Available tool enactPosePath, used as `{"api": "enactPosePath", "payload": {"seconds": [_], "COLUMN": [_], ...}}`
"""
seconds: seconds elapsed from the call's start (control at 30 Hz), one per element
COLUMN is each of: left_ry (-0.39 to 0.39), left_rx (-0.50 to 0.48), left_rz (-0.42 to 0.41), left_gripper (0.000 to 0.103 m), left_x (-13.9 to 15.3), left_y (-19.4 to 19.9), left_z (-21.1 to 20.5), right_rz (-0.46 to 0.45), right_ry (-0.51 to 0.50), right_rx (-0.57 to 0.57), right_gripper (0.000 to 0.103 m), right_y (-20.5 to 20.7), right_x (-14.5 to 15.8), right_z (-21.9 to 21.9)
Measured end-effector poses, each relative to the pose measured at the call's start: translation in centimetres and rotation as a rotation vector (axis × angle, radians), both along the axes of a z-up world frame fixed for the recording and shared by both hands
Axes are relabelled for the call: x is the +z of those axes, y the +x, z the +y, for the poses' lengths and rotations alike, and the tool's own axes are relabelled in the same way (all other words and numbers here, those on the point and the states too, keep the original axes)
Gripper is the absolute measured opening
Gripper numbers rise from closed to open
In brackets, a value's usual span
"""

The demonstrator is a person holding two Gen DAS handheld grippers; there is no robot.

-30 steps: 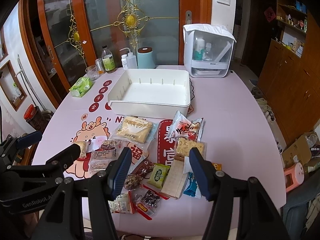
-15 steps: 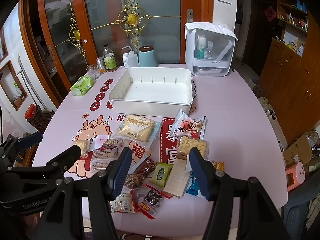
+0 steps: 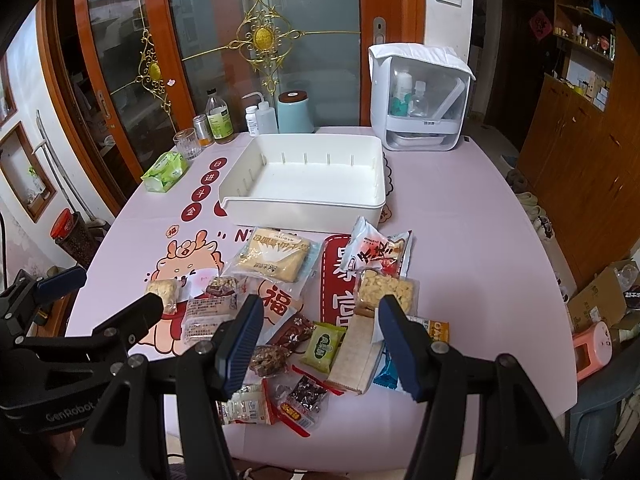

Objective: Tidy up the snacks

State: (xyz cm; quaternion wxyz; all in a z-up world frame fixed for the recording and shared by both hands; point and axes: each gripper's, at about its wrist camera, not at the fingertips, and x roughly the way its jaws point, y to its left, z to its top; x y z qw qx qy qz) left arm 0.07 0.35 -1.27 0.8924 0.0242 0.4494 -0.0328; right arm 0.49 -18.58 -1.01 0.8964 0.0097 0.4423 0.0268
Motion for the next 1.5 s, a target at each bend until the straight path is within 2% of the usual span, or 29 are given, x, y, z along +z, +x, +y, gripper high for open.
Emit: {"api": "enactPosePath", "payload": {"seconds": [0.43, 0.9, 1.1, 1.2, 1.37, 1.5], "left_ry": [0.001, 0.003, -0.018, -0.023, 0.021, 0.044], "left_rx": [0.007, 0.034, 0.055, 0.065, 0.073, 0.036], "left_rz": [0.014, 0.028, 0.054, 0.063, 0.051, 0.025], "left_gripper": [0.099, 0.099, 0.099, 0.099, 0.099, 0.099], "left_x": [0.0, -0.1, -0.7, -1.1, -2.1, -3.1], "left_y": [-0.3, 0.3, 0.8, 1.2, 1.9, 2.4], "left_z": [-0.2, 0.1, 1.8, 3.4, 6.2, 8.6], "right_rz": [0.008, 0.032, 0.068, 0.087, 0.119, 0.168], "right_ry": [0.008, 0.061, 0.104, 0.093, 0.107, 0.122], "right_rx": [0.01, 0.055, 0.095, 0.109, 0.108, 0.1], "right_gripper": [0.06, 0.06, 0.06, 0.06, 0.06, 0.06], "right_y": [-0.5, 0.3, 0.8, 1.1, 1.3, 1.7], "right_x": [-0.4, -0.8, -1.7, -2.2, -3.1, -5.0], "right_z": [0.0, 0.2, 1.1, 1.8, 2.9, 3.6]}}
